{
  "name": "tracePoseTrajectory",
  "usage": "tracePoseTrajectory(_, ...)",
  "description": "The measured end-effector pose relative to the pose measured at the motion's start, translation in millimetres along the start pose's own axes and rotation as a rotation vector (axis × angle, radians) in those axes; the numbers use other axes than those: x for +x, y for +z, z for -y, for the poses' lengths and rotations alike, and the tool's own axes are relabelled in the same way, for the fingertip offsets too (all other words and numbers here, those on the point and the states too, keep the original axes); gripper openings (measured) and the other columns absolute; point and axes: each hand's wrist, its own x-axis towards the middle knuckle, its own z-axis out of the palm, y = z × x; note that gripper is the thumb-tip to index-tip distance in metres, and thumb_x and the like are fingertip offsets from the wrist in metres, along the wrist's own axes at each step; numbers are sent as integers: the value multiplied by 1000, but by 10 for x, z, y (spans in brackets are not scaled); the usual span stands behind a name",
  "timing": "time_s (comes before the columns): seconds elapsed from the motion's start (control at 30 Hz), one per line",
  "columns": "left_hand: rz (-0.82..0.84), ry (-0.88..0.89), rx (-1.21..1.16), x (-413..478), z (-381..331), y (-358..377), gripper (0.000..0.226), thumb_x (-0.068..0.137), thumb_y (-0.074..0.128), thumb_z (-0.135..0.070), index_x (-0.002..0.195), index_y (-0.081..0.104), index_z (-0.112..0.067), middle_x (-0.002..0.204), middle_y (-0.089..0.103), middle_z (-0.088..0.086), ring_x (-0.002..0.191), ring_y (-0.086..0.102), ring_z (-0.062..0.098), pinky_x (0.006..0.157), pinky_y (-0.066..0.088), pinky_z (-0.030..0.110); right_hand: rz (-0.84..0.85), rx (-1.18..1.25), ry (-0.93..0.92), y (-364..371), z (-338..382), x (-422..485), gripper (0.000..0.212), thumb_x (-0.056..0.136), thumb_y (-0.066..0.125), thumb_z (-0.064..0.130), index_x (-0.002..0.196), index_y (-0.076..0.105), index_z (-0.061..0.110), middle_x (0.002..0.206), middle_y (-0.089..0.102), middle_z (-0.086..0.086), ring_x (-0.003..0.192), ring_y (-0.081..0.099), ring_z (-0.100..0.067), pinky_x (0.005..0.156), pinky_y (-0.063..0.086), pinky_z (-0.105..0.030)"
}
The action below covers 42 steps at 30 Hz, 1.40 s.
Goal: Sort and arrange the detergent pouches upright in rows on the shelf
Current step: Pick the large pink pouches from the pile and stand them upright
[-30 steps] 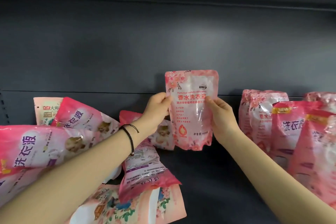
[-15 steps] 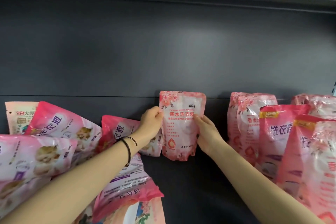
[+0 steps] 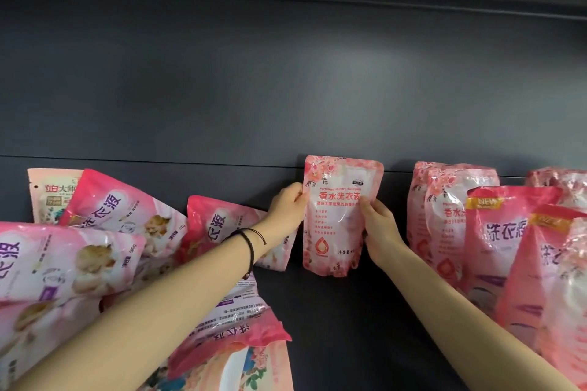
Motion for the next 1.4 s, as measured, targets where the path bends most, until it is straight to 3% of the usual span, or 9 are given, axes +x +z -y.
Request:
tracePoseTrajectory(0.13, 46, 33, 118, 9, -34, -100, 24, 100, 40, -18, 97, 55, 0, 93, 62, 15, 82, 59, 27, 85, 52, 50, -58, -788, -130, -82, 122, 32, 37, 100, 40, 36, 111, 62, 9, 108, 66, -8, 89, 61, -21, 73, 48, -31)
tracePoseTrajectory(0.27, 161, 227, 733, -89, -135, -471, 29, 97, 43, -39, 102, 62, -18, 98, 67, -1, 87, 65, 21, 74, 55, 40, 143, -1447, -64, -151, 452, -102, 48, 94, 44, 51, 113, 61, 10, 74, 54, 3, 63, 54, -14, 54, 42, -27)
tracePoseTrajectory(0.4, 275, 422, 1289, -208, -205, -929, 30, 94, 41, -47, 96, 61, -25, 91, 63, -7, 87, 60, 16, 76, 49, 33, 332, -1683, 64, -49, 639, -227, 55, 95, 40, 57, 123, 53, 11, 79, 62, -4, 59, 59, -15, 56, 49, -26)
tracePoseTrajectory(0.57, 315, 491, 1586, -392, -28, -1387, 25, 91, 40, -42, 88, 56, -24, 90, 65, -2, 90, 60, 21, 79, 43, 32, 529, -1896, -152, 262, 705, -270, 37, 96, 47, 38, 76, 54, 8, 69, 57, -2, 58, 55, -15, 78, 55, -31)
tracePoseTrajectory(0.73, 304, 428, 1660, -472, 173, -1760, 31, 91, 39, -50, 92, 57, -24, 97, 68, -1, 99, 61, 20, 83, 40, 30, 664, -1934, -328, 830, 702, -419, 36, 93, 53, 37, 97, 66, 4, 78, 62, -4, 78, 63, -23, 78, 53, -34)
tracePoseTrajectory(0.9, 205, 434, 1599, -494, 310, -2204, 35, 92, 38, -54, 101, 59, -28, 99, 67, -5, 99, 61, 18, 80, 38, 30, 665, -1913, -514, 1468, 583, -442, 38, 89, 57, 40, 114, 64, 11, 113, 64, -5, 103, 62, -27, 86, 54, -40)
tracePoseTrajectory(1.13, 203, 259, 1224, -535, 566, -2488, 26, 91, 45, -52, 107, 56, -36, 104, 61, -12, 87, 54, 11, 65, 35, 25, 556, -1589, -709, 2110, 44, -301, 41, 90, 56, 25, 129, 51, 12, 129, 53, -9, 113, 55, -31, 87, 51, -40)
tracePoseTrajectory(1.27, 188, 216, 1123, -517, 671, -2444, 24, 90, 44, -52, 103, 55, -36, 103, 59, -14, 89, 53, 13, 81, 46, 32, 502, -1500, -736, 2283, -240, -250, 33, 91, 53, 21, 122, 53, 9, 123, 55, -10, 113, 53, -31, 84, 52, -41)
tracePoseTrajectory(1.4, 201, 226, 1053, -485, 746, -2373, 8, 89, 46, -52, 90, 47, -44, 91, 55, -21, 85, 53, 7, 62, 37, 22, 429, -1437, -685, 2336, -350, -217, 30, 97, 50, 37, 104, 60, 9, 108, 57, -7, 96, 59, -29, 71, 50, -36)
